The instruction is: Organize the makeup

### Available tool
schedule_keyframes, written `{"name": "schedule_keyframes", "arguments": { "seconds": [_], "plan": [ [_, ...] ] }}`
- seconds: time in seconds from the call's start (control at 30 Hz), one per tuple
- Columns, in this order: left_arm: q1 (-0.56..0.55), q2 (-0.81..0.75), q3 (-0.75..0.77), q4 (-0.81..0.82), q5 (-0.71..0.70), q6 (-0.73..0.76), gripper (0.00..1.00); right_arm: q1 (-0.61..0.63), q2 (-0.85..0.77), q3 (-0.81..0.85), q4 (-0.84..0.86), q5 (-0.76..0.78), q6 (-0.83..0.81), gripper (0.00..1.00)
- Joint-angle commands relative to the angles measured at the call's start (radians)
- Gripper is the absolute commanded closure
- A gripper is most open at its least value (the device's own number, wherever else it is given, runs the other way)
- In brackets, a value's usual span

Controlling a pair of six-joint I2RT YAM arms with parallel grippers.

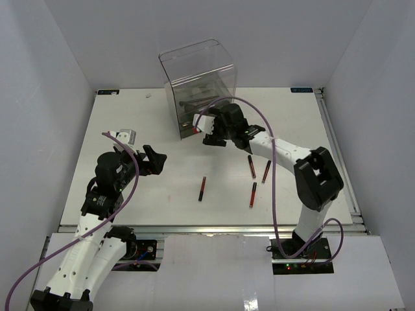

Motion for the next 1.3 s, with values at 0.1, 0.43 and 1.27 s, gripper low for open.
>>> {"name": "schedule_keyframes", "arguments": {
  "seconds": [0.1, 0.43, 1.27],
  "plan": [
    [-0.001, -0.004, -0.006, 0.016, -0.01, -0.002, 0.02, -0.2, -0.153, -0.095, 0.102, -0.401, 0.627, 0.1],
    [0.0, 0.014, -0.009, 0.016, -0.014, -0.002, 0.02, -0.334, 0.008, -0.115, 0.367, -0.715, 1.357, 0.2],
    [0.0, 0.066, -0.007, 0.015, -0.041, 0.004, 0.02, -0.33, 0.39, -0.059, 0.899, -0.553, 2.099, 0.44]
  ]
}}
